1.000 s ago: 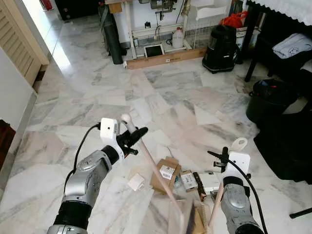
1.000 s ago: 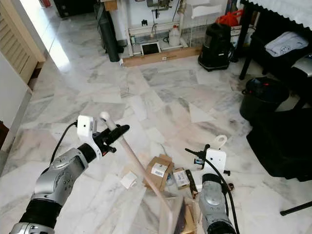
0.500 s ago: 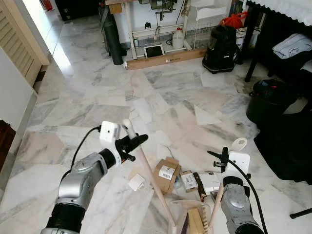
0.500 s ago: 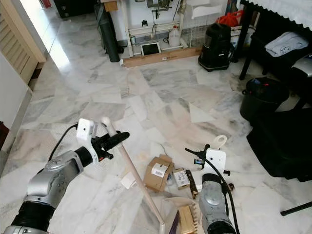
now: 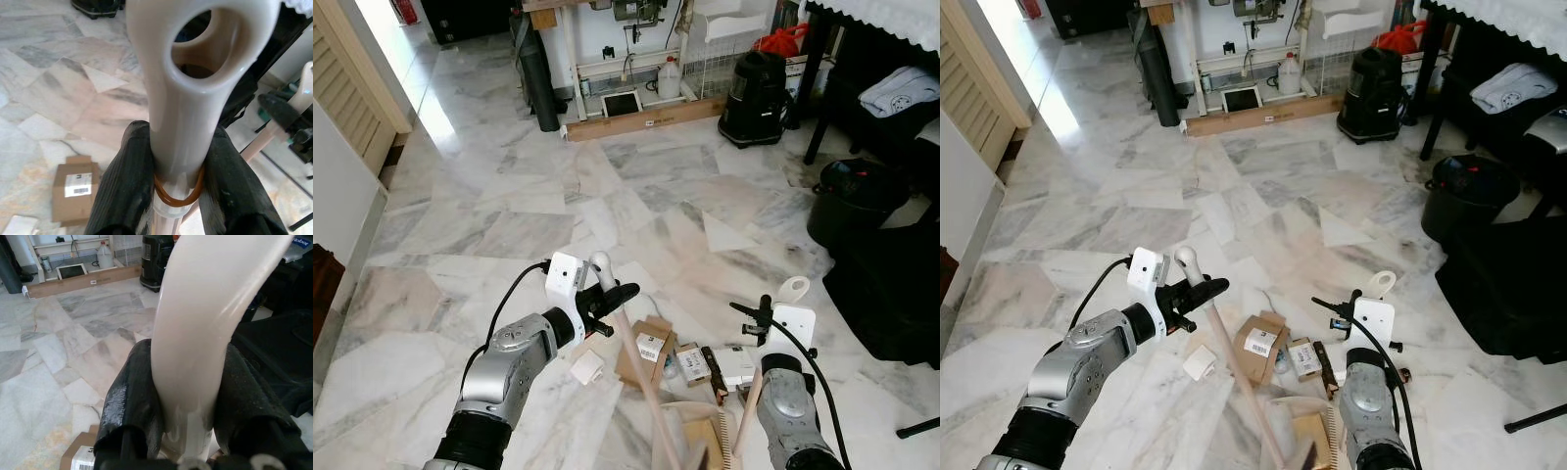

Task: Sweep floor

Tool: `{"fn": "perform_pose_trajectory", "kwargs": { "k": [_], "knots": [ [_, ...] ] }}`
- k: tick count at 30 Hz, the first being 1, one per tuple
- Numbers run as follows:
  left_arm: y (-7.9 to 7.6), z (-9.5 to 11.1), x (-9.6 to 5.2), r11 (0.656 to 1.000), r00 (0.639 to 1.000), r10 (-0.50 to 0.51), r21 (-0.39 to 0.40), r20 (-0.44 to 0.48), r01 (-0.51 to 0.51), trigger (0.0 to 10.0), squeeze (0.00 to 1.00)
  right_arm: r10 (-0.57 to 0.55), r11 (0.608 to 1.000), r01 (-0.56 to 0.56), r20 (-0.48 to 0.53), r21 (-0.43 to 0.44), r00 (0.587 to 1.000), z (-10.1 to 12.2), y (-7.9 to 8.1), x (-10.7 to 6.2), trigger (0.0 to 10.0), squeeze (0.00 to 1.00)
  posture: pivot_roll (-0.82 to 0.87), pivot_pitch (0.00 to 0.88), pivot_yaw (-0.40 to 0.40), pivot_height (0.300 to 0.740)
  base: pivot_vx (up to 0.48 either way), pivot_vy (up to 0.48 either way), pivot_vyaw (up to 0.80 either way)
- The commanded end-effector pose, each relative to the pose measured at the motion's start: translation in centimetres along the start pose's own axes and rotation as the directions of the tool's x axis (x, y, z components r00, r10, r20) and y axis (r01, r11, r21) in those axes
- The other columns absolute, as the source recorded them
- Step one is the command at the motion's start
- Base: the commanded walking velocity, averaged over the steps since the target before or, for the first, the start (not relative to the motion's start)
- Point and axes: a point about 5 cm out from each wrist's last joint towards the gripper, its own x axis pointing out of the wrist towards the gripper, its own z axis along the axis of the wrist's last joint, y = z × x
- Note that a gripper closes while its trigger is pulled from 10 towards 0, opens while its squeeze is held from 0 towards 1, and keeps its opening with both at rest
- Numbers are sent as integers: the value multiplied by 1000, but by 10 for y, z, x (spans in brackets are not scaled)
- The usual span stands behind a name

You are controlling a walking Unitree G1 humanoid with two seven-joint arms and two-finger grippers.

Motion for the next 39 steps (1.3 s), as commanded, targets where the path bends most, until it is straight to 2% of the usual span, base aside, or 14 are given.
{"fn": "perform_pose_trajectory", "kwargs": {
  "k": [1, 4, 10, 14, 15, 19, 28, 36, 37, 38, 39],
  "knots": [
    [2, 1, 0, 999, 1000, 16, 37, -11, -15, 10000, 0, 11, 1000, -9, -82, 30, 997, -13, 9, -8, 10000, 0, 106, 43, 117, 740, 0, 0, 0],
    [8, -3, -1, 996, 998, 56, 78, -37, -53, 10000, 0, 11, 999, -9, -82, 30, 997, -13, 9, -8, 10000, 0, 108, 40, 116, 740, 0, 0, 0],
    [15, 5, -4, 991, 994, 105, 85, 2, -105, 10000, 0, 11, 999, -9, -78, 32, 997, -12, 9, -7, 10000, 0, 109, 38, 116, 740, 0, 0, 0],
    [25, 16, -7, 974, 977, 191, 109, 90, -200, 10000, 0, 11, 999, -9, -76, 32, 997, -12, 9, -7, 10000, 0, 109, 37, 115, 740, 0, 0, 0],
    [25, 16, -7, 974, 977, 191, 109, 90, -200, 10000, 0, 11, 999, -9, -76, 32, 997, -12, 9, -7, 10000, 0, 109, 37, 115, 740, 0, 0, 0],
    [29, 28, -10, 961, 954, 238, 101, 184, -259, 10000, 0, 11, 999, -9, -75, 32, 997, -11, 9, -6, 10000, 0, 109, 39, 113, 740, 0, 0, 0],
    [29, 30, -9, 959, 945, 246, 89, 217, -270, 10000, 0, 14, 999, -12, -61, 33, 998, -9, 9, -5, 10000, 0, 105, 36, 109, 740, 0, 0, 0],
    [20, 32, -10, 957, 927, 243, 85, 287, -277, 10000, 0, 21, 999, -20, -10, 50, 1000, 1, 7, 0, 10000, 0, 106, 26, 103, 740, 0, 0, 0],
    [19, 35, -11, 953, 918, 248, 94, 310, -289, 10000, 0, 24, 998, -25, 2, 54, 1000, 3, 8, 1, 10000, 0, 105, 24, 100, 740, 0, 0, 0],
    [18, 44, -14, 929, 881, 276, 130, 384, -347, 10000, 0, 31, 997, -34, 45, 68, 998, 10, 7, 2, 10000, 0, 103, 21, 99, 740, 0, 0, 0],
    [17, 47, -16, 917, 866, 285, 145, 411, -371, 10000, 0, 33, 997, -37, 62, 73, 998, 13, 7, 3, 10000, 0, 100, 15, 96, 740, 0, 0, 0]
  ]
}}
